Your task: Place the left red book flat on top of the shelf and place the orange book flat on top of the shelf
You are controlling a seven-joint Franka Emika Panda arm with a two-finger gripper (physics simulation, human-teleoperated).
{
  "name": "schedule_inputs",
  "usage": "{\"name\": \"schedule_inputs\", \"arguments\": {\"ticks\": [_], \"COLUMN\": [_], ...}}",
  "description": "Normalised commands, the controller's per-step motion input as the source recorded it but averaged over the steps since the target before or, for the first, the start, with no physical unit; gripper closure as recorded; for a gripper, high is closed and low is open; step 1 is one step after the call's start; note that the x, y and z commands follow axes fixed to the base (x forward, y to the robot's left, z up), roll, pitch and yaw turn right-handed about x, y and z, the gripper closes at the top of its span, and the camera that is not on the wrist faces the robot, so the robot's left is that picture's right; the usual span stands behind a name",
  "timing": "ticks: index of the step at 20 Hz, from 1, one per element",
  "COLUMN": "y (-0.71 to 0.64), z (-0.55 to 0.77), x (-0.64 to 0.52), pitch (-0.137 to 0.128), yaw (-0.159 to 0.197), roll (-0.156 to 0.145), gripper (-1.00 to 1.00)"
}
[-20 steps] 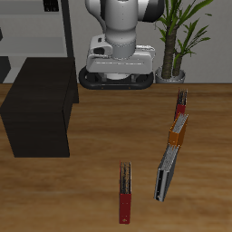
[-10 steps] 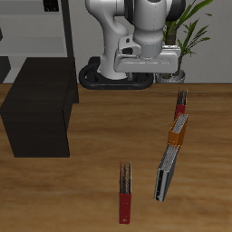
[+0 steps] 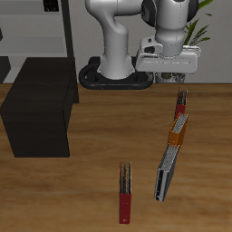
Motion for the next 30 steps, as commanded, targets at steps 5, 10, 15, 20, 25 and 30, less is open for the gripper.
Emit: {"name": "schedule_inputs", "arguments": {"ticks": [5, 10, 15, 20, 25, 30], "y": [0.62, 0.38, 0.17, 0.05, -0.08, -0.09], "z": [-0.14, -0.04, -0.10, -0.34, -0.26, -0.31], "x": [-0.15, 0.01, 0.03, 0.09, 0.09, 0.09], "pitch": [-0.035, -0.030, -0.011, 0.024, 0.019, 0.034], "yaw": [-0.030, -0.042, -0.031, -0.004, -0.003, 0.004], "roll": [0.046, 0.024, 0.008, 0.000, -0.020, -0.014], "gripper": [-1.00, -1.00, -1.00, -1.00, -1.00, -1.00]}}
